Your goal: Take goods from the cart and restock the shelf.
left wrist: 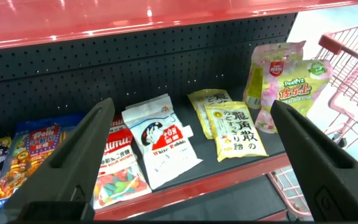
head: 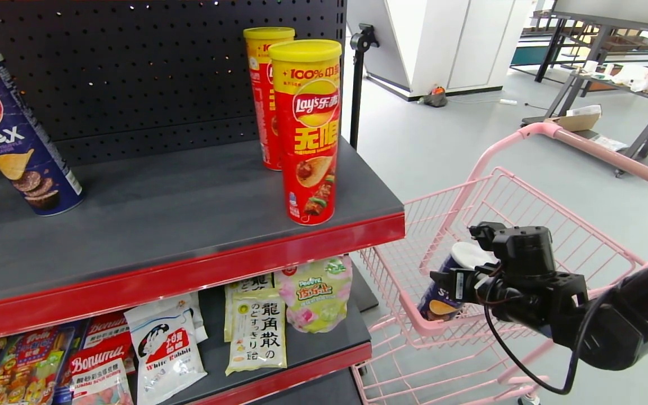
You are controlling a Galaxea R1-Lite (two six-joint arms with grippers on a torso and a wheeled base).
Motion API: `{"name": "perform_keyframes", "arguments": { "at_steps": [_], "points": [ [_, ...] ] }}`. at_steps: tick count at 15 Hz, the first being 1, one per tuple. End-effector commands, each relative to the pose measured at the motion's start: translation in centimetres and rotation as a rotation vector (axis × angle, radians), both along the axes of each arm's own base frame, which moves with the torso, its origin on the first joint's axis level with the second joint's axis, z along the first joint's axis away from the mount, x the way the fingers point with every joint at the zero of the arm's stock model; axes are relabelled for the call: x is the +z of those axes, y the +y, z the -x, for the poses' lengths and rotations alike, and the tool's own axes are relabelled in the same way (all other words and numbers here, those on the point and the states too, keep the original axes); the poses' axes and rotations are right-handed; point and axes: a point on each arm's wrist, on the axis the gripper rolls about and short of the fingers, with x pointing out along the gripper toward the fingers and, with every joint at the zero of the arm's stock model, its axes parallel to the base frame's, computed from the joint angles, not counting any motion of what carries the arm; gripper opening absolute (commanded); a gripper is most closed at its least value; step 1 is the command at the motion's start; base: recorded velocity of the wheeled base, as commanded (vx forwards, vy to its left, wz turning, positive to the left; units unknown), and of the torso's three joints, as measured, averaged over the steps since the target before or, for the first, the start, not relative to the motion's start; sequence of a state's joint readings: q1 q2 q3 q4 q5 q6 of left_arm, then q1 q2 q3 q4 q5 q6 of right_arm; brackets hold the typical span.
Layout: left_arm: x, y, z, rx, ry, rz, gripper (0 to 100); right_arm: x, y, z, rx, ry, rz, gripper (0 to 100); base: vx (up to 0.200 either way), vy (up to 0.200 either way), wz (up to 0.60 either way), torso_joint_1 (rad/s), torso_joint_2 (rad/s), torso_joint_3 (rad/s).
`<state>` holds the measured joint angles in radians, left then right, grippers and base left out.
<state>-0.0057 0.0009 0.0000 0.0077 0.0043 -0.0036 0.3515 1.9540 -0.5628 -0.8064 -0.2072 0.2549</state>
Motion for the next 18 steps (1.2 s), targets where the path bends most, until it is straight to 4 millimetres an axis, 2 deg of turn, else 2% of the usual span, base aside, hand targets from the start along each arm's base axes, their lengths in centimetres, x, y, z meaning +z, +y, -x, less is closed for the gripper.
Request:
{"name": "perform_keyframes", "arguments": {
  "at_steps": [1,5,7,9,11,12,13,15,17,18],
  "points": [
    [0.0,0.0,0.0,0.0,0.001,-0.001,100,-1.1,0.6,0.3,0.017,0.024,0.014,0,0.0,0.0,0.0,0.0,0.0,0.0],
    [0.0,0.0,0.0,0.0,-0.001,-0.001,100,-1.1,0.9,0.9,0.009,0.022,0.034,0,0.0,0.0,0.0,0.0,0.0,0.0],
    [0.0,0.0,0.0,0.0,-0.001,-0.001,100,4.0,0.8,-0.2,0.004,-0.159,0.023,0,0.0,0.0,0.0,0.0,0.0,0.0],
    [0.0,0.0,0.0,0.0,-0.001,-0.001,100,8.2,-0.3,-1.4,0.015,-0.315,0.074,0,0.0,0.0,0.0,0.0,0.0,0.0],
    [0.0,0.0,0.0,0.0,0.001,-0.001,100,11.8,-1.7,-1.3,0.024,-0.423,0.129,0,0.0,0.0,0.0,0.0,0.0,0.0],
    [0.0,0.0,0.0,0.0,0.001,-0.001,100,13.2,-2.2,-0.6,0.021,-0.444,0.137,0,0.0,0.0,0.0,0.0,0.0,0.0],
    [0.0,0.0,0.0,0.001,0.001,0.001,100,14.8,-2.6,0.6,0.019,-0.45,0.136,0,0.0,0.0,0.0,0.0,0.0,0.0],
    [0.0,0.0,0.0,0.0,0.001,0.001,100,17.9,-3.8,4.9,0.019,-0.45,0.135,0,0.0,0.0,0.0,0.0,0.0,0.0],
    [0.0,0.0,0.0,0.001,-0.001,-0.002,100,20.7,-5.2,10.8,0.027,-0.479,0.126,0,0.0,0.0,0.0,0.0,0.0,0.0],
    [0.0,0.0,0.0,0.005,-0.001,-0.004,100,21.3,-5.8,13.2,0.035,-0.484,0.121,0,0.0,0.0,0.0,0.0,0.0,0.0]
  ]
}}
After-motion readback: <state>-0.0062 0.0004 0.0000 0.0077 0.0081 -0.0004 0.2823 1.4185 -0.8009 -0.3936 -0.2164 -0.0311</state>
